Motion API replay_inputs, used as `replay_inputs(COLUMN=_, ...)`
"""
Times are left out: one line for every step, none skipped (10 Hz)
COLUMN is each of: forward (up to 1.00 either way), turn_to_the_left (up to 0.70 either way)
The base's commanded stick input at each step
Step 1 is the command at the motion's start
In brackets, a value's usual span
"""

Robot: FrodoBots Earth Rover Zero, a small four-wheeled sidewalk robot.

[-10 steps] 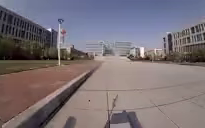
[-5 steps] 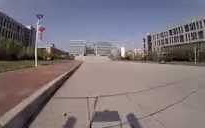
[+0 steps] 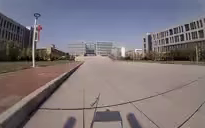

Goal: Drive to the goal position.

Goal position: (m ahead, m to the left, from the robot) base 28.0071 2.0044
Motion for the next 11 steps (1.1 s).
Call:
replay_inputs(forward=0.70, turn_to_the_left=0.00)
replay_inputs(forward=0.70, turn_to_the_left=0.00)
replay_inputs(forward=0.70, turn_to_the_left=0.00)
replay_inputs(forward=0.70, turn_to_the_left=0.00)
replay_inputs(forward=0.70, turn_to_the_left=0.00)
replay_inputs(forward=0.70, turn_to_the_left=0.00)
replay_inputs(forward=0.70, turn_to_the_left=0.00)
replay_inputs(forward=0.70, turn_to_the_left=0.00)
replay_inputs(forward=0.70, turn_to_the_left=0.00)
replay_inputs(forward=0.70, turn_to_the_left=0.00)
replay_inputs(forward=0.70, turn_to_the_left=0.00)
